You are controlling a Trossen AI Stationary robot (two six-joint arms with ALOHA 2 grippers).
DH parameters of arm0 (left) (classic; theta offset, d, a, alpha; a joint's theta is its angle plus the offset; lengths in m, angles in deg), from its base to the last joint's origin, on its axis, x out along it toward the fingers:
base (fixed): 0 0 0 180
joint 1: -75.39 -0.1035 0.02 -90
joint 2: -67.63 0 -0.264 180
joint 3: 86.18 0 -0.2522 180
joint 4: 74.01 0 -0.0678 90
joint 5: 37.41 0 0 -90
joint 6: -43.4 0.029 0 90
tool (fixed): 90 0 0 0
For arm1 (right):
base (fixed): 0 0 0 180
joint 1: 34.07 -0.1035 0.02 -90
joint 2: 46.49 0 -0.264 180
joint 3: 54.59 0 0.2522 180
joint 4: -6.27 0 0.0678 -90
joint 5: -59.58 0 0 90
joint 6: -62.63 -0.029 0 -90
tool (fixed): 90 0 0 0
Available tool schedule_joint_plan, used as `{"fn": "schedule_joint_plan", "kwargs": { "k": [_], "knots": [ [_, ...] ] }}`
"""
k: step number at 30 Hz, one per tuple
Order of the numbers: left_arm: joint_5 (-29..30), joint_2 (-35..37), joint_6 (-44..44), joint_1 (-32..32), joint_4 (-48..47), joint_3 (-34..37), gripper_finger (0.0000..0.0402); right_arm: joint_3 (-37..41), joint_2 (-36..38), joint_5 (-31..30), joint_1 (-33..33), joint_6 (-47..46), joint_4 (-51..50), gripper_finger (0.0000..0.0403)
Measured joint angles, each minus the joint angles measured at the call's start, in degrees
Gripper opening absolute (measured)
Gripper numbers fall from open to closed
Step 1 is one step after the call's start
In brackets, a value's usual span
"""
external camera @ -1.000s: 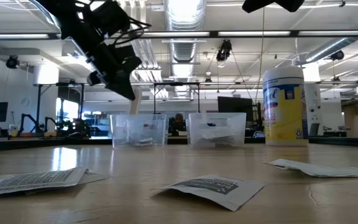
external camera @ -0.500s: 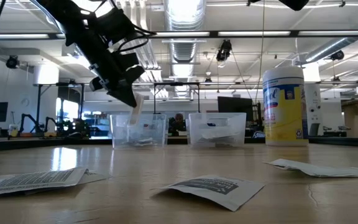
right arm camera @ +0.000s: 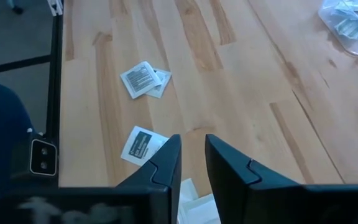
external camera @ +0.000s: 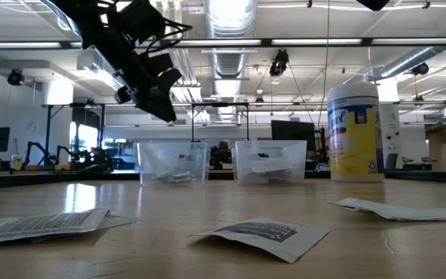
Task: Pick & Place First Aid Supplies
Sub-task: Put the gray towelette pack into the right transparent bin
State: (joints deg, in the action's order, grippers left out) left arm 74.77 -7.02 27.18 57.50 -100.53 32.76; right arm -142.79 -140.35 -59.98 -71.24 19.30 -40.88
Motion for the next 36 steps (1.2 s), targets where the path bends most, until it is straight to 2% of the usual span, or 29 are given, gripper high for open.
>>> {"fn": "schedule_joint_plan", "kwargs": {
  "k": [6,14,20,29,36],
  "knots": [
    [-1.2,1.9,3.6,0.3,0.0,-1.6,0.0126,0.0,0.0,0.0,-0.4,0.0,0.0,0.0063],
    [-3.6,6.4,10.8,4.0,-1.8,-1.9,0.0122,0.1,0.0,0.0,-0.5,-0.1,-0.2,0.0071],
    [-4.6,8.5,12.9,12.0,-6.4,-1.9,0.0122,0.5,0.0,0.0,-0.7,-1.2,-0.1,0.0080],
    [-4.6,8.2,11.8,27.8,-10.8,-1.9,0.0122,0.8,0.0,0.1,-1.0,-6.5,-0.3,0.0081],
    [-4.6,7.7,7.2,38.1,-10.6,-1.9,0.0122,2.4,0.0,7.2,-1.3,-9.5,-0.2,0.0069]
  ]
}}
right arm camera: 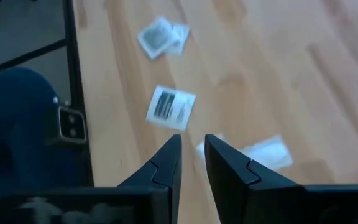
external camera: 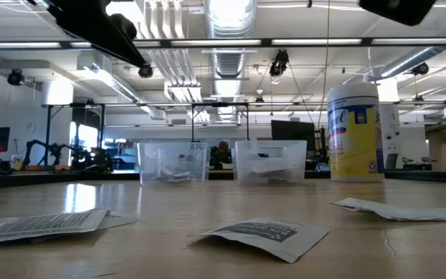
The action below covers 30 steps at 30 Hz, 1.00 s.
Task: Pick & Place First Aid Supplies
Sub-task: Put the gray towelette pack into the right transparent bin
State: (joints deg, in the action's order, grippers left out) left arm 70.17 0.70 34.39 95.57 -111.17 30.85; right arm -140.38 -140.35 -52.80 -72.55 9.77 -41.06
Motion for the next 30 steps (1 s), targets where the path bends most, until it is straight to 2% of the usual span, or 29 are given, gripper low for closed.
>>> {"fn": "schedule_joint_plan", "kwargs": {
  "k": [6,13,20,30],
  "knots": [
    [0.0,-2.0,-4.1,6.7,1.0,0.1,0.0122,2.5,0.0,1.9,0.0,-4.0,0.0,0.0074],
    [-1.1,-8.4,-7.2,12.3,6.6,0.4,0.0122,4.8,0.0,1.9,0.0,-4.2,2.4,0.0084],
    [-7.6,-14.9,-6.3,14.1,17.2,0.4,0.0122,6.2,0.0,1.8,0.0,-3.7,4.6,0.0075],
    [-15.2,-21.0,-7.2,14.2,23.6,0.4,0.0122,6.0,0.0,1.8,0.1,-1.7,6.1,0.0072]
  ]
}}
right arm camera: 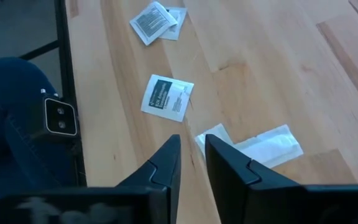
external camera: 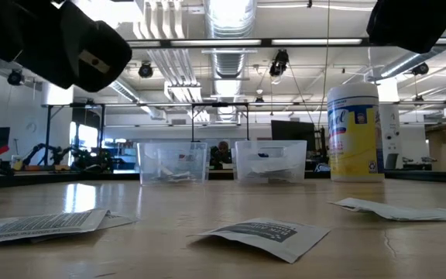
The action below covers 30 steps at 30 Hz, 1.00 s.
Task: Pick & Place First Aid Supplies
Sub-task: Put the gray towelette pack into the right transparent bin
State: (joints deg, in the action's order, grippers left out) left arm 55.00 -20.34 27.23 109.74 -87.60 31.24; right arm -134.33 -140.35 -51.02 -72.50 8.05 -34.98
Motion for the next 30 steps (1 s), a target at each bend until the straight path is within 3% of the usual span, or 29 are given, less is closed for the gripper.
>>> {"fn": "schedule_joint_plan", "kwargs": {
  "k": [12,22,30],
  "knots": [
    [-7.6,-7.4,-0.6,0.0,6.2,0.0,0.0122,0.0,0.0,-0.4,0.1,0.8,0.0,0.0068],
    [-7.7,-11.9,-0.6,-1.5,6.6,0.0,0.0122,0.0,0.0,-0.4,0.1,0.6,0.0,0.0074],
    [-7.8,-12.3,-0.5,-4.8,1.0,-0.1,0.0122,0.0,0.0,-0.4,0.1,0.6,0.2,0.0072]
  ]
}}
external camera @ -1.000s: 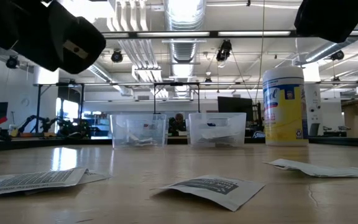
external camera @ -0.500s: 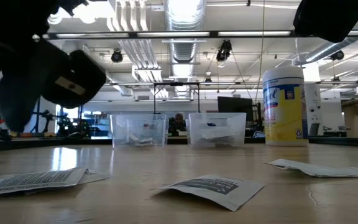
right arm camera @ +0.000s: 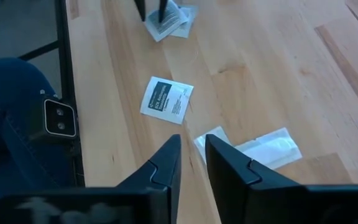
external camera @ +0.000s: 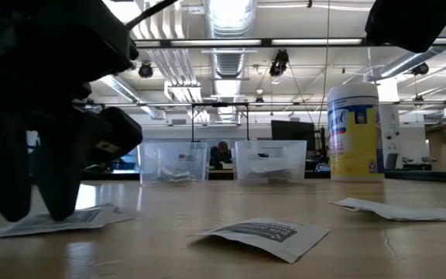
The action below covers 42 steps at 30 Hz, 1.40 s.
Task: Pick & Place First Aid Supplies
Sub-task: Put the gray towelette pack into the right transparent bin
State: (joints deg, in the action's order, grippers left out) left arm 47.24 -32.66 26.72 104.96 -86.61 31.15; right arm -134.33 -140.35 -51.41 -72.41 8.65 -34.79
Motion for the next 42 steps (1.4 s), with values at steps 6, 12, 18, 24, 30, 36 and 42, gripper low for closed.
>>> {"fn": "schedule_joint_plan", "kwargs": {
  "k": [6,12,18,24,30,36,42],
  "knots": [
    [0.7,0.0,2.6,-2.9,-0.6,0.0,0.0122,0.0,0.0,0.0,0.0,0.0,0.5,0.0064],
    [8.9,0.0,3.3,-7.0,-0.8,0.1,0.0122,0.0,0.0,0.0,0.0,0.2,0.7,0.0066],
    [13.8,0.0,2.7,-11.1,-0.6,0.1,0.0122,0.0,0.0,0.0,0.0,0.2,0.7,0.0075],
    [16.1,0.0,1.6,-13.4,2.2,0.1,0.0122,0.0,0.0,0.0,0.0,0.2,0.7,0.0074],
    [17.8,0.4,3.4,-13.0,2.1,-0.6,0.0122,0.0,0.0,0.0,0.0,0.2,0.7,0.0066],
    [18.1,4.1,6.6,-11.4,-1.7,-0.6,0.0122,0.0,0.0,0.0,0.0,0.2,0.7,0.0071],
    [21.8,8.1,11.2,-8.8,-9.6,-0.6,0.0122,0.6,0.0,-0.3,0.0,0.0,1.9,0.0079]
  ]
}}
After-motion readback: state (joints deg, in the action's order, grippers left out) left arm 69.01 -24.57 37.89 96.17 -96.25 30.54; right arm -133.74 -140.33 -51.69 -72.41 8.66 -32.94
